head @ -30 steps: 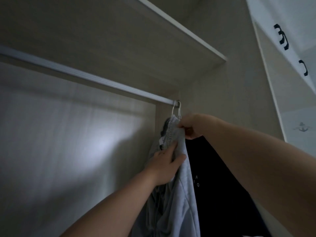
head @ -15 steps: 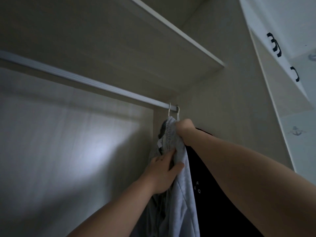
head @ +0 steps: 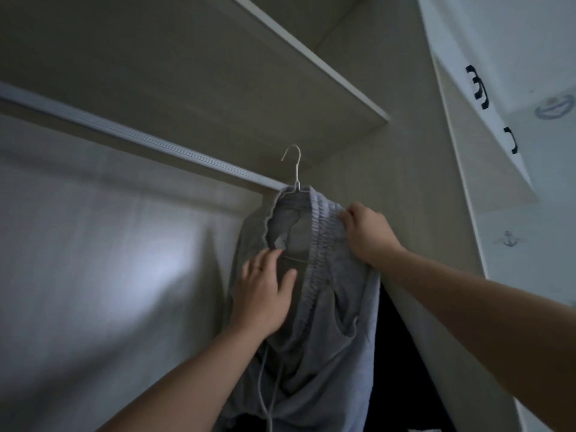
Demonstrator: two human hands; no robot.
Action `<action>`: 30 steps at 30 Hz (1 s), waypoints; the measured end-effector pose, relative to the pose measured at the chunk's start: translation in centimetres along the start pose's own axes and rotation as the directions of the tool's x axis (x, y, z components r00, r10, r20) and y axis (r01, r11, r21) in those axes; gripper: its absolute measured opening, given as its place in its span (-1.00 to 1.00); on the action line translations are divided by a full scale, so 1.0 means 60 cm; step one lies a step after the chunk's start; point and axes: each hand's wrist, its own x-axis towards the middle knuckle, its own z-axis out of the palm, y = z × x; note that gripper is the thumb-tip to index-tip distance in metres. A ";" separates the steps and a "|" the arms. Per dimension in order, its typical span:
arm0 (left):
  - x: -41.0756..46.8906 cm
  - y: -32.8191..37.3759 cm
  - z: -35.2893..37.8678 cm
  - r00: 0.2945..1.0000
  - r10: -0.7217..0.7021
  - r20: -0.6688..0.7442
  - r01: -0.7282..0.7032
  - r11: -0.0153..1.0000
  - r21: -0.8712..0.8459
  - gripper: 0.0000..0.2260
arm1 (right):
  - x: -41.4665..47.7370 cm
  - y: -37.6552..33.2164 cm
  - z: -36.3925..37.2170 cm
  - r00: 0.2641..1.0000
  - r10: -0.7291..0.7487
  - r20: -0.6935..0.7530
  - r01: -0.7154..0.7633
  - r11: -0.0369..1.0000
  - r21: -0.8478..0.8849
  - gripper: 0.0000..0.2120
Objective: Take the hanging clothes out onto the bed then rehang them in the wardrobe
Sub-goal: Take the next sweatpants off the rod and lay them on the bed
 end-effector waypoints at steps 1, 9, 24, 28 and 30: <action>0.003 0.005 0.000 0.998 -0.032 -0.050 0.033 0.999 0.005 -0.56 | -0.011 0.008 -0.022 1.000 -0.030 -0.006 0.030 0.999 -0.041 -0.74; 0.038 0.115 -0.001 0.943 -0.099 -0.317 0.036 0.979 -0.201 -0.56 | -0.087 0.091 -0.199 0.985 -0.171 -0.021 0.150 0.909 -0.389 -0.79; -0.110 0.628 0.145 0.995 0.072 -0.063 -0.093 0.873 -0.479 -0.66 | -0.356 0.294 -0.720 0.998 -0.016 -0.054 -0.027 0.713 -0.700 -0.79; -0.186 0.778 0.179 0.980 0.199 0.007 -0.149 0.752 -0.642 -0.71 | -0.456 0.319 -0.881 0.996 0.032 -0.082 -0.084 0.625 -0.776 -0.83; -0.227 0.853 0.195 0.966 0.258 0.024 -0.167 0.691 -0.703 -0.73 | -0.509 0.323 -0.957 0.994 0.067 -0.081 -0.105 0.584 -0.805 -0.83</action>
